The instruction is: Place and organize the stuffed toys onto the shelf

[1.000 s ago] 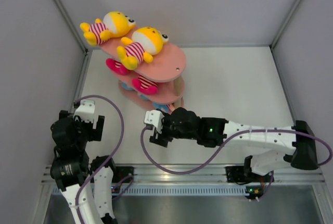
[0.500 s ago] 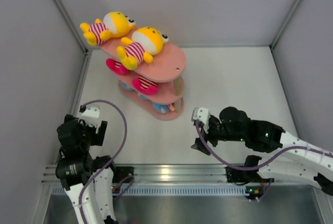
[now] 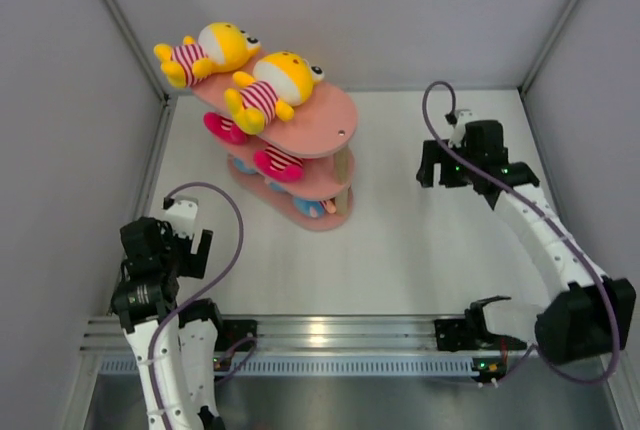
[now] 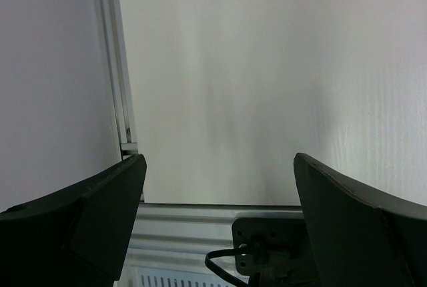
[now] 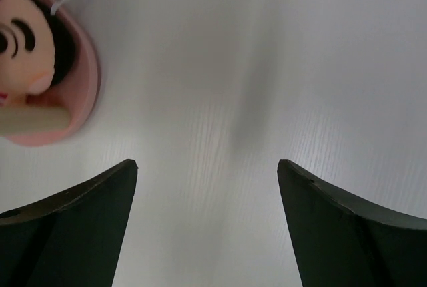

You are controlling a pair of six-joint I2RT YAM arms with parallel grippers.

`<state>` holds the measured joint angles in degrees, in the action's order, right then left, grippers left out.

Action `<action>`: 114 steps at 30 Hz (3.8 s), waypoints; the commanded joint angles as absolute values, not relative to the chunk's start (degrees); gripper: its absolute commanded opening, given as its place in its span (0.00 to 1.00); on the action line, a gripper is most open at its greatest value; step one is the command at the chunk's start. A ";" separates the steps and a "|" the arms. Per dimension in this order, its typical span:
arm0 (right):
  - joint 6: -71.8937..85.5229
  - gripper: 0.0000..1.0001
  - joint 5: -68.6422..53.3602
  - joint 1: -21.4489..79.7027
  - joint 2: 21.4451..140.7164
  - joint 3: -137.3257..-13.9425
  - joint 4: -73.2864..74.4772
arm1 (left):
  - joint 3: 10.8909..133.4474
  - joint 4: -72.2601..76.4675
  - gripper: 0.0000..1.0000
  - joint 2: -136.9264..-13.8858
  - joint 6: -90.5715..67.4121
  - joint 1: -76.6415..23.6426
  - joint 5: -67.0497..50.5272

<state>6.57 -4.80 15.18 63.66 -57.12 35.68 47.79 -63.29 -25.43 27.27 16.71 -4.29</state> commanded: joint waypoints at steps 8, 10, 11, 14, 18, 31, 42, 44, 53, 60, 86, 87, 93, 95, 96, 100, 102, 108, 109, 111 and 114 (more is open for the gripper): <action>20.20 0.85 -25.19 9.41 106.72 -88.98 9.50 | 45.70 -51.69 0.98 -28.83 28.83 16.88 -4.39; 25.89 0.84 -29.07 9.41 114.04 -95.07 5.22 | 46.05 -49.85 0.98 -30.58 28.57 16.96 -4.39; 28.28 0.83 -30.22 9.40 120.78 -100.84 3.18 | 46.23 -49.49 0.98 -31.37 28.04 16.88 -4.22; 37.86 0.79 -34.36 10.02 133.27 -111.04 -6.19 | 47.46 -49.13 0.98 -35.06 27.77 16.96 -4.13; 42.10 0.80 -36.38 13.70 147.02 -127.06 -9.74 | 49.12 -49.22 0.98 -39.89 28.21 17.05 -1.76; 55.20 0.82 -27.26 23.73 164.18 -138.15 -19.88 | 51.24 -49.13 0.98 -45.88 28.04 17.05 1.06; 58.00 0.79 -19.69 25.31 166.20 -138.69 -17.58 | 52.29 -49.22 0.98 -46.58 27.60 17.05 1.14; 58.10 0.79 -19.16 25.66 166.20 -138.43 -18.80 | 52.38 -49.13 0.98 -46.67 27.60 17.05 1.14; 64.07 0.74 -9.41 25.58 170.77 -144.40 -20.74 | 52.30 -49.13 0.98 -46.84 27.42 17.05 1.32; 65.04 0.41 -5.45 25.75 172.00 -146.43 -20.92 | 52.38 -49.22 0.98 -47.46 27.77 17.05 2.37; 48.81 0.00 -10.37 12.75 121.14 -91.34 -38.42 | 58.88 -50.97 0.94 -46.76 24.96 16.79 -5.00; 47.30 0.00 -9.50 12.57 115.98 -87.32 -37.89 | 59.76 -51.41 0.94 -46.76 24.35 16.79 -6.23; 36.84 0.00 -9.23 11.95 97.43 -74.91 -33.59 | 64.68 -55.01 0.91 -45.27 22.85 16.70 -13.53; 32.54 0.00 -9.58 12.04 92.75 -71.83 -32.00 | 66.26 -56.85 0.91 -43.86 23.03 16.70 -15.37; 30.52 0.00 -9.75 12.13 87.85 -71.20 -29.47 | 67.40 -57.56 0.91 -42.81 23.46 16.70 -16.08; 13.07 0.00 -6.69 15.19 76.49 -71.63 -16.11 | 69.86 -60.73 0.92 -39.91 23.91 16.70 -19.85; 8.98 0.00 -4.85 18.45 71.49 -73.82 -7.44 | 71.18 -62.13 0.93 -38.24 23.47 16.70 -22.49; 3.08 0.00 -3.69 27.76 57.85 -73.48 0.35 | 77.50 -65.12 0.96 -34.55 22.33 16.70 -29.87; 2.12 0.00 -4.30 31.17 55.66 -73.82 4.09 | 78.65 -66.00 0.98 -33.67 22.06 16.70 -30.84; 1.58 0.00 -5.18 34.53 53.97 -74.44 6.93 | 82.07 -66.62 0.98 -32.27 21.62 16.70 -32.86; 0.53 0.00 -6.50 41.82 50.20 -73.74 8.79 | 86.20 -66.62 0.98 -30.94 18.99 16.70 -36.73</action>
<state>4.16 -5.56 37.06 52.58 -71.99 3.99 81.65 -65.36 -32.58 21.96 16.75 -30.22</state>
